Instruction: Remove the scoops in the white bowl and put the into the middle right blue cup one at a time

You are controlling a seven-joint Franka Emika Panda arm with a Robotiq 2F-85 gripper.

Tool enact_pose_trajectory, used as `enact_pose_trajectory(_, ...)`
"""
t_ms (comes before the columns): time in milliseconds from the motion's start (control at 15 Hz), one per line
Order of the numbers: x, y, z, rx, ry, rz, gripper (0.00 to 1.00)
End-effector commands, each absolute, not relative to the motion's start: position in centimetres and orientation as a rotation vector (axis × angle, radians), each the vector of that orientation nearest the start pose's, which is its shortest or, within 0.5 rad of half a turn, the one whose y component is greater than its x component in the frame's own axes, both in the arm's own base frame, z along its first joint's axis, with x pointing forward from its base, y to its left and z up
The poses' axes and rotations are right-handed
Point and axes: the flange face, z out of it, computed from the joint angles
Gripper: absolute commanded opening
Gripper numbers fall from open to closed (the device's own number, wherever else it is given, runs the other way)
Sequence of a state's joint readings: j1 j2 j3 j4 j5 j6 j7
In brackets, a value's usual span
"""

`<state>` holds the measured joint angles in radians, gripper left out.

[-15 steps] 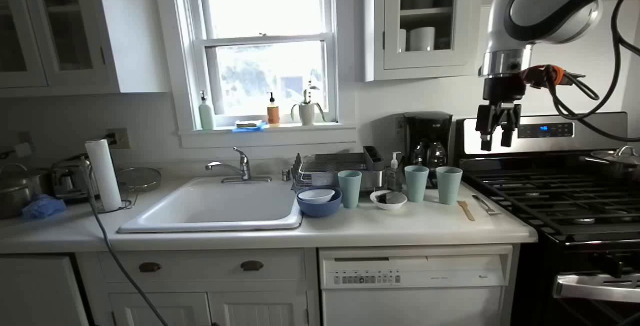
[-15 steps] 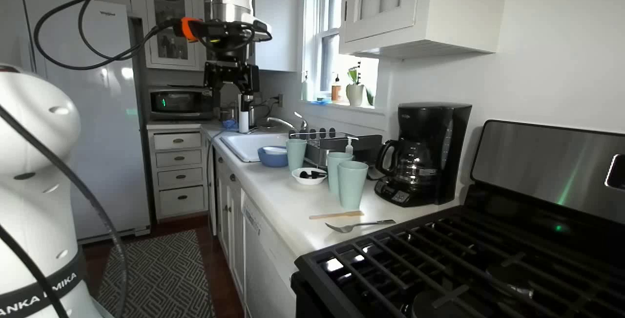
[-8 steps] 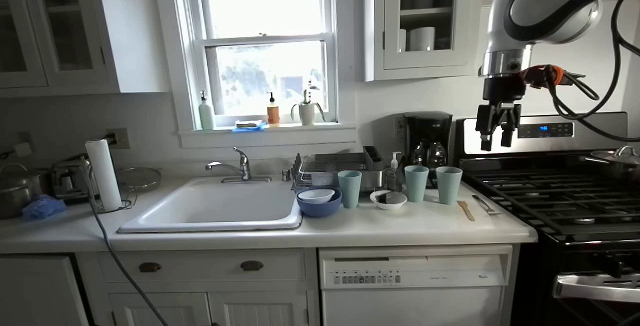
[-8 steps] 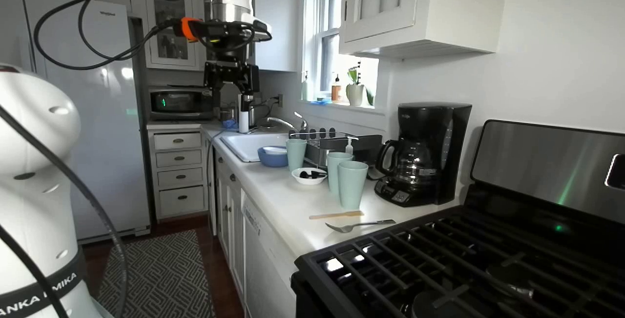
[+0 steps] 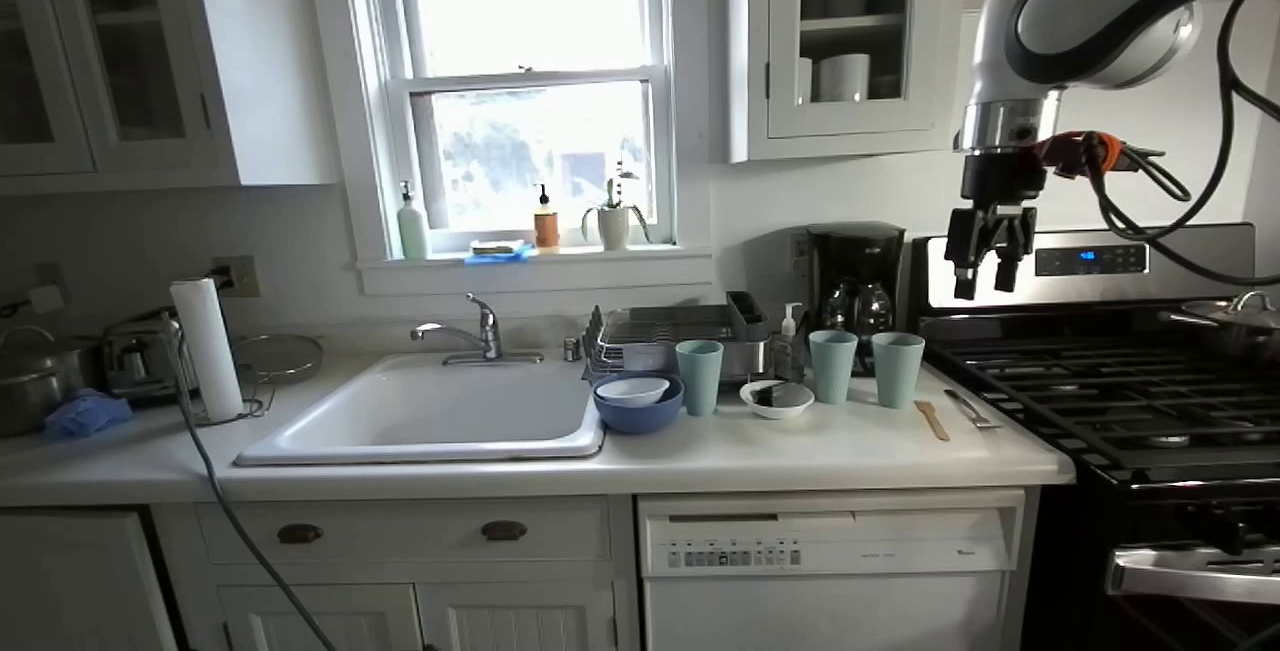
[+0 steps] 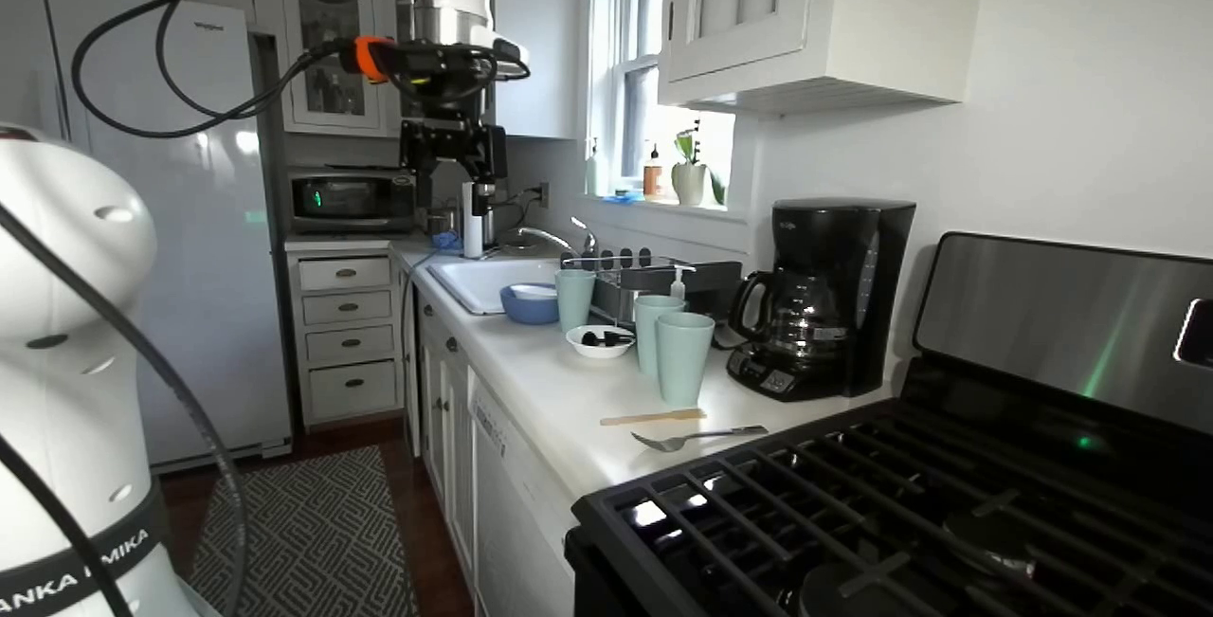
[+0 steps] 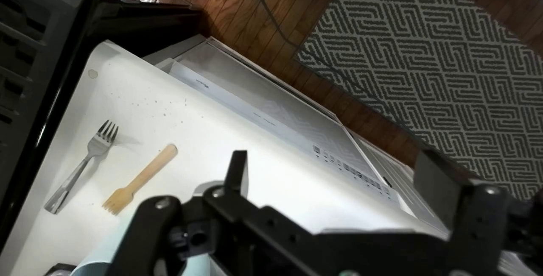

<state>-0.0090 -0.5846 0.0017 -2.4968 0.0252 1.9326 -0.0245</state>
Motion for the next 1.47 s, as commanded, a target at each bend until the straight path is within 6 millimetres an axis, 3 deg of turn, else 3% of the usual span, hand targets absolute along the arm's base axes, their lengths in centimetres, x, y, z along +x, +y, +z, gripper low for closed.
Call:
enact_pose_trajectory(0,40.6,2.3,47.9,-3.095,0.002,-0.084,1.0)
enact_pose_trajectory(400,46.4,5.1,43.8,-3.056,0.352,-0.112,1.0)
enact_pose_trajectory(600,49.7,3.9,41.2,-2.964,0.568,-0.147,1.0)
enact_pose_trajectory(933,53.7,0.3,37.5,-2.802,0.903,-0.216,1.0)
enact_pose_trajectory(1200,55.8,-2.0,34.8,-2.669,1.135,-0.357,1.0)
enact_pose_trajectory(1267,56.3,-1.5,34.7,-2.64,1.092,-0.429,1.0)
enact_pose_trajectory(1333,55.0,-2.0,35.0,-2.713,1.067,-0.357,1.0)
enact_pose_trajectory(1400,55.4,-2.0,34.6,-2.686,1.08,-0.394,1.0)
